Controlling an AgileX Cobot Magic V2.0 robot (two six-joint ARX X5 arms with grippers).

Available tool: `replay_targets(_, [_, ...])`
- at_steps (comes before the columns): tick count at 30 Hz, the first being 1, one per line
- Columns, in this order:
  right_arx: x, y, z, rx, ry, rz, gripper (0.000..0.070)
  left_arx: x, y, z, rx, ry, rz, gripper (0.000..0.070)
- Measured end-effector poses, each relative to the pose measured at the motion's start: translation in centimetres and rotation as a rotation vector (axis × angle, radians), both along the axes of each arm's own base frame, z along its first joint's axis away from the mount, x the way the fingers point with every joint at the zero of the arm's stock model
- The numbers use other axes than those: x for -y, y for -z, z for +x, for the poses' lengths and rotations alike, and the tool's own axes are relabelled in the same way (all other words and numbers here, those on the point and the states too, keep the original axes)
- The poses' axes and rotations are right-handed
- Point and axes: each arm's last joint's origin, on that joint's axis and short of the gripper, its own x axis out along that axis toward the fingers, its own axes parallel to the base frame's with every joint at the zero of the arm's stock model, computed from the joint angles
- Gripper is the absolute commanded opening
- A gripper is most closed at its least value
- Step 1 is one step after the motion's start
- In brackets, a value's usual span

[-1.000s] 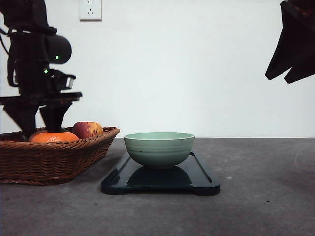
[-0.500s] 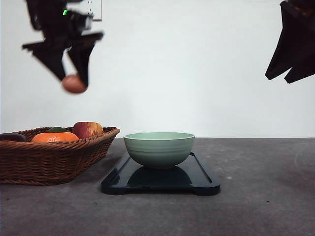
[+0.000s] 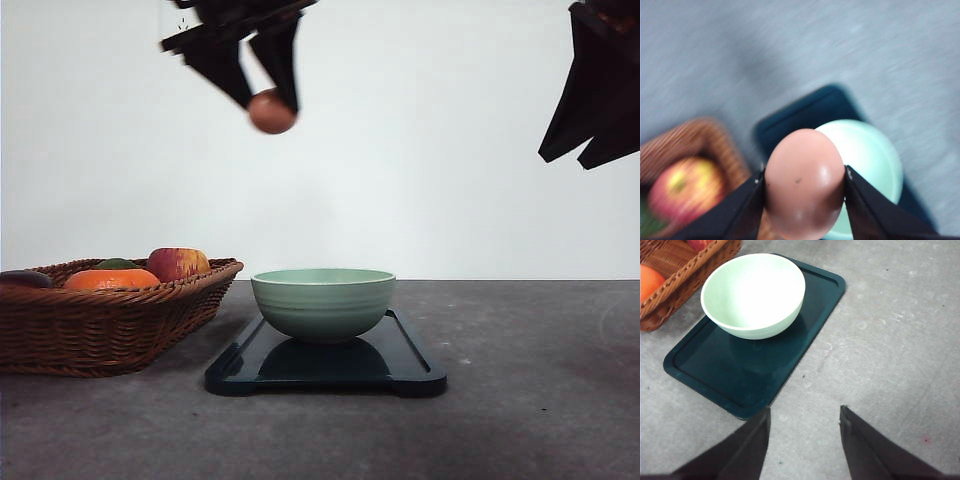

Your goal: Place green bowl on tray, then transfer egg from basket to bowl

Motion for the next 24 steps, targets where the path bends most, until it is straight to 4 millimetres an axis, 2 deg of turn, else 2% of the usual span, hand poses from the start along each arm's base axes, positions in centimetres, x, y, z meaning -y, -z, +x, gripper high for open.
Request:
replay_targets(5, [0.0,0.0,0.0,-0.001,0.0,0.0,0.0272,1.7,-0.1,-0.8,0.017,0.042,-0.021,0.0184])
replay_targets(8, [0.0,0.0,0.0,-0.002,0.0,-0.001,0.0272,2.3,0.7,-0.7,-0.002,0.048,-0.013,0.0184])
replay_targets(15, [0.1,0.1,-0.1,-0.017,0.0,-0.008,0.0272,4.0,5.4,1.5,-0.107,0.04,0.053,0.0184])
replay_targets(24, [0.1,0.2,-0.1,-0.024,0.0,-0.012,0.0272,5.3,10.8,3.2,-0.235,0.03,0.138,0.0184])
